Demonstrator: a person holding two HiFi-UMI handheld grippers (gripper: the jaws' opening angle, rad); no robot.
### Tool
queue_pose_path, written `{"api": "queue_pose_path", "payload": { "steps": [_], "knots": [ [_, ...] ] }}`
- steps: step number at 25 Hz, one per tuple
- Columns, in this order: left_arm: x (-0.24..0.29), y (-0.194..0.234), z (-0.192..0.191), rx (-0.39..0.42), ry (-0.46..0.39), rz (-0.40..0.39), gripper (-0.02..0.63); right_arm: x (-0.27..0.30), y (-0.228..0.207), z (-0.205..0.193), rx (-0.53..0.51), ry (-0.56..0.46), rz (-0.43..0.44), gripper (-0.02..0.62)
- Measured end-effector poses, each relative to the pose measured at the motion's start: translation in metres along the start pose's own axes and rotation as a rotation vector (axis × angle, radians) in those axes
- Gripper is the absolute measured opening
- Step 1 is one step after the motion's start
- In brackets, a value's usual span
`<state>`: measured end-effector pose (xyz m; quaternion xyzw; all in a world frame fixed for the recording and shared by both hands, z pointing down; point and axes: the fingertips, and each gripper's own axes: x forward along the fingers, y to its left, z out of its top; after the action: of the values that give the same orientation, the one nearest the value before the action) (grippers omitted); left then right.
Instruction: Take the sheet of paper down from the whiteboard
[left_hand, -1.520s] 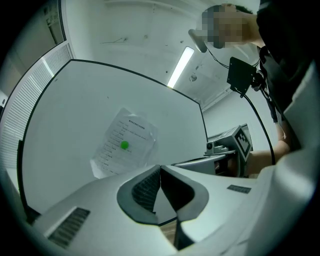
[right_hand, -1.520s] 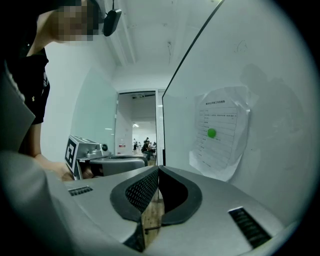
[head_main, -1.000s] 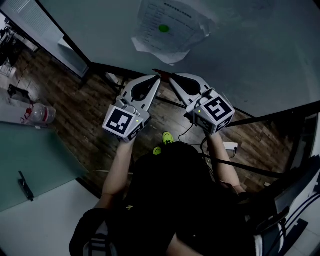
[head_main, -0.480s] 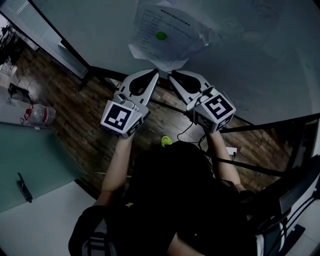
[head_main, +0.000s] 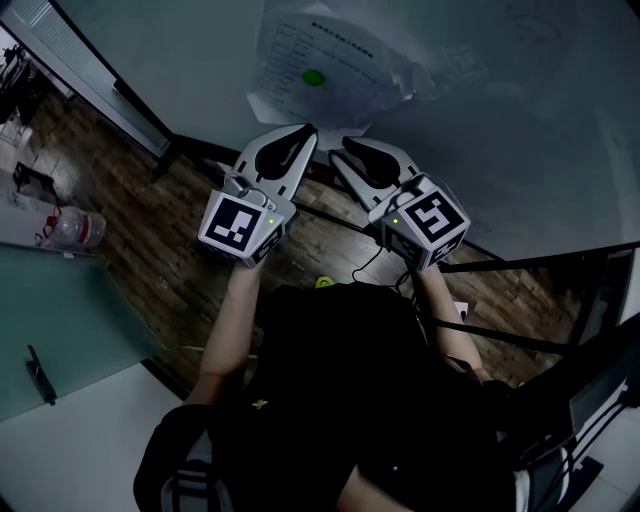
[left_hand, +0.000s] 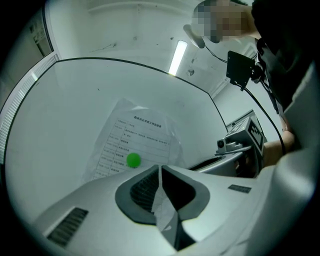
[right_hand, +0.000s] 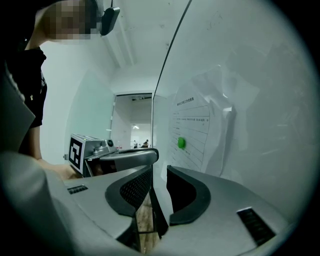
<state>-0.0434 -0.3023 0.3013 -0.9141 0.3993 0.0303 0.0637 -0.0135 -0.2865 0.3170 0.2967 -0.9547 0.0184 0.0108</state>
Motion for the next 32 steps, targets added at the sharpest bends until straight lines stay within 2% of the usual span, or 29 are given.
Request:
{"api": "queue_pose_path", "payload": {
  "steps": [10, 16, 27, 31, 32],
  "knots": [
    [0.015, 0.017, 0.008, 0.095, 0.008, 0.029, 0.063, 0.003, -0.008, 0.002, 0.000, 0.009, 0.017, 0.115],
    [0.024, 0.026, 0.010, 0.204, 0.037, 0.045, 0.110, 0.005, -0.015, 0.001, 0.009, 0.018, -0.009, 0.120],
    [0.043, 0.041, 0.013, 0.252, 0.037, 0.041, 0.155, 0.013, -0.027, -0.004, 0.032, 0.023, -0.044, 0.127],
    [0.039, 0.040, 0.015, 0.291, 0.042, 0.070, 0.157, 0.010, -0.027, -0.004, 0.031, 0.018, -0.050, 0.129],
    [0.038, 0.040, 0.016, 0.297, 0.043, 0.083, 0.182, 0.009, -0.026, -0.004, 0.031, 0.017, -0.049, 0.129]
  ]
}}
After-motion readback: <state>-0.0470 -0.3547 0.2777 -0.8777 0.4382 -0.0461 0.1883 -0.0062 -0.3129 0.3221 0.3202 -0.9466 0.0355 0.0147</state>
